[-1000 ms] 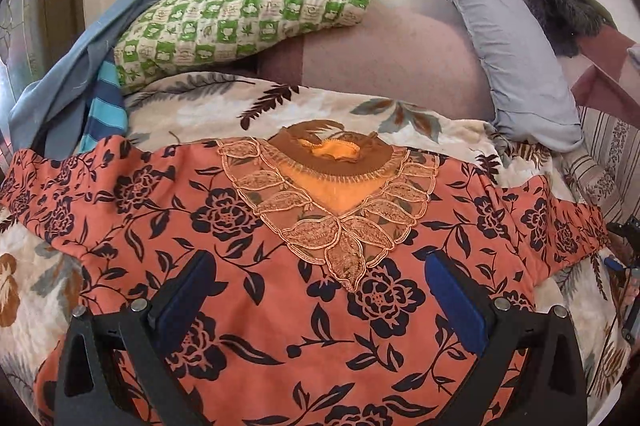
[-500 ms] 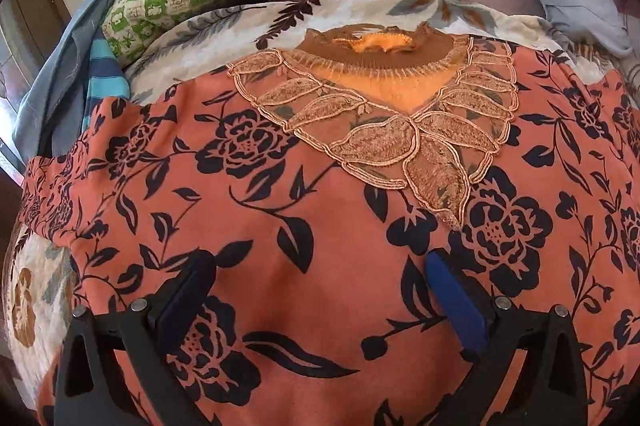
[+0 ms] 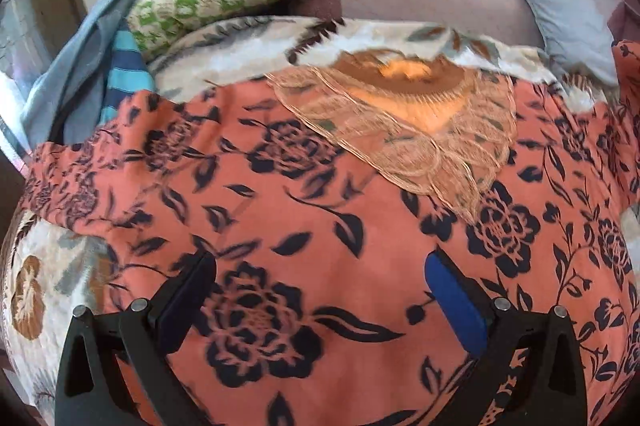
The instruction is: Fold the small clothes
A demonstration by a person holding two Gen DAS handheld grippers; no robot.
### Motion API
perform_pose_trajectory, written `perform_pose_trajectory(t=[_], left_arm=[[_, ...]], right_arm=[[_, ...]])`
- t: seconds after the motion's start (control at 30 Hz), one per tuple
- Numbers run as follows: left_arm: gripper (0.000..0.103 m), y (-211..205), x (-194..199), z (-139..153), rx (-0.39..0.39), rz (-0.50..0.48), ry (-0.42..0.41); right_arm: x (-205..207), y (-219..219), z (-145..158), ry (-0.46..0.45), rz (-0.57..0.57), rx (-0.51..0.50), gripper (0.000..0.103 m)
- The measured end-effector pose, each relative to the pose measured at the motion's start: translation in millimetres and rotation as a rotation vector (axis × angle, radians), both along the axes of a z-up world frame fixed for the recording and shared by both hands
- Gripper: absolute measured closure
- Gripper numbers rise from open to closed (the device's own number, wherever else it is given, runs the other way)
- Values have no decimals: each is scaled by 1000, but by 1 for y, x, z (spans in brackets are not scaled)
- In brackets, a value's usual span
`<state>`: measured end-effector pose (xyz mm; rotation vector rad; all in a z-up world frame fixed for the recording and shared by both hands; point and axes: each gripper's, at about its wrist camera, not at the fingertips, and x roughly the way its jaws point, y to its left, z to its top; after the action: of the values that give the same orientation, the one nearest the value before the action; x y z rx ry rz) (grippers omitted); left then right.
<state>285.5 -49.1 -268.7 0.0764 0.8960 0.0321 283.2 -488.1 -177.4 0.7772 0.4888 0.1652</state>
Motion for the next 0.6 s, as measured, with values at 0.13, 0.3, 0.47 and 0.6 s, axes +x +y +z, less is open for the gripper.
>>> perform_pose_trajectory(t=[0.13,0.3,0.47,0.6], left_arm=[[0,71,0,28,-37,182,-87],[0,151,-6,44,-74,398,-167],[0,189,-11,43,-122,472,-177],[0,191,-9,44,-106,467,-180]], right_arm=[[20,122,17,-21,199,-64,96],[49,279,-17,107,387,-230,93],[52,390,-95,313,485,-501,83],[42,441,-120,323,570,-729,43]])
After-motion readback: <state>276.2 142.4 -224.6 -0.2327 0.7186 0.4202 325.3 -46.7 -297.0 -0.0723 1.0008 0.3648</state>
